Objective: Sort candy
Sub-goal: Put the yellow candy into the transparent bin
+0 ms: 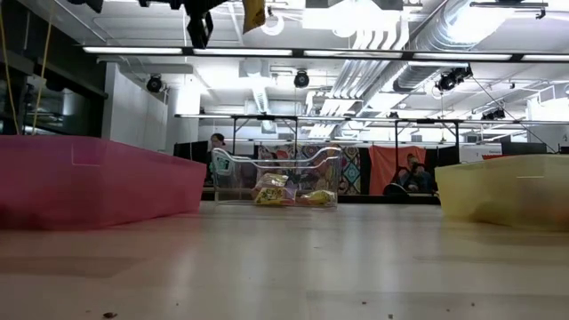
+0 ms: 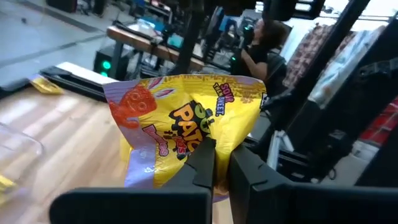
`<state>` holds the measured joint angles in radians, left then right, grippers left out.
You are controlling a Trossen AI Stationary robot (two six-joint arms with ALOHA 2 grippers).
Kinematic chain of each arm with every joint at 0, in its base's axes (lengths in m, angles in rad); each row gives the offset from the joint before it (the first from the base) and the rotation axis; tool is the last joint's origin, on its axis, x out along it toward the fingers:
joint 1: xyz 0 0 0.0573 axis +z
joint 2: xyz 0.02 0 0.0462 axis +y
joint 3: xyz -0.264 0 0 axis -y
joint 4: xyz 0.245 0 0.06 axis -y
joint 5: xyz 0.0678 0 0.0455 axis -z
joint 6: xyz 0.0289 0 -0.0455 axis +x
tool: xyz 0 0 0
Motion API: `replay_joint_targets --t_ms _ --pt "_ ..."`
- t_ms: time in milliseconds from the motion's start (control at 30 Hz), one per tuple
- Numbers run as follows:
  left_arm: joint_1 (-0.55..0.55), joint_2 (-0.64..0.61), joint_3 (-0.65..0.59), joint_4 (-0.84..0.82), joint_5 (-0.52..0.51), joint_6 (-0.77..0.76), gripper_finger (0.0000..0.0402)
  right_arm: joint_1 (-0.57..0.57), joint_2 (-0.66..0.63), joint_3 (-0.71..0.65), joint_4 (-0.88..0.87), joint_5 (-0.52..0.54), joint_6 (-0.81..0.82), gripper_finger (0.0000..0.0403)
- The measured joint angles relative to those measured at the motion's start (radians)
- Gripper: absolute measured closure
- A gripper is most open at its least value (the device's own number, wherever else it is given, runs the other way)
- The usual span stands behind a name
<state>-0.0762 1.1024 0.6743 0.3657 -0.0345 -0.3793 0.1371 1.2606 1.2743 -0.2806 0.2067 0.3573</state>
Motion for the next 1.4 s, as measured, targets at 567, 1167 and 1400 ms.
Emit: replay_joint_targets --t_ms 567,1167,1400 --pt "0.512 0.256 0.297 -0.395 0.104 0.118 0.0393 0.000 0.000 0.000 0.082 0.107 0.006 0.0144" --pt "0.518 0.392 0.529 -0.710 0.063 0.102 0.0217 0.000 0.000 0.000 0.080 0.125 -0.003 0.0144" --pt "0.439 0.230 0.481 -0.669 0.202 0.068 0.0204 0.000 0.000 0.000 0.075 0.124 -0.026 0.0144"
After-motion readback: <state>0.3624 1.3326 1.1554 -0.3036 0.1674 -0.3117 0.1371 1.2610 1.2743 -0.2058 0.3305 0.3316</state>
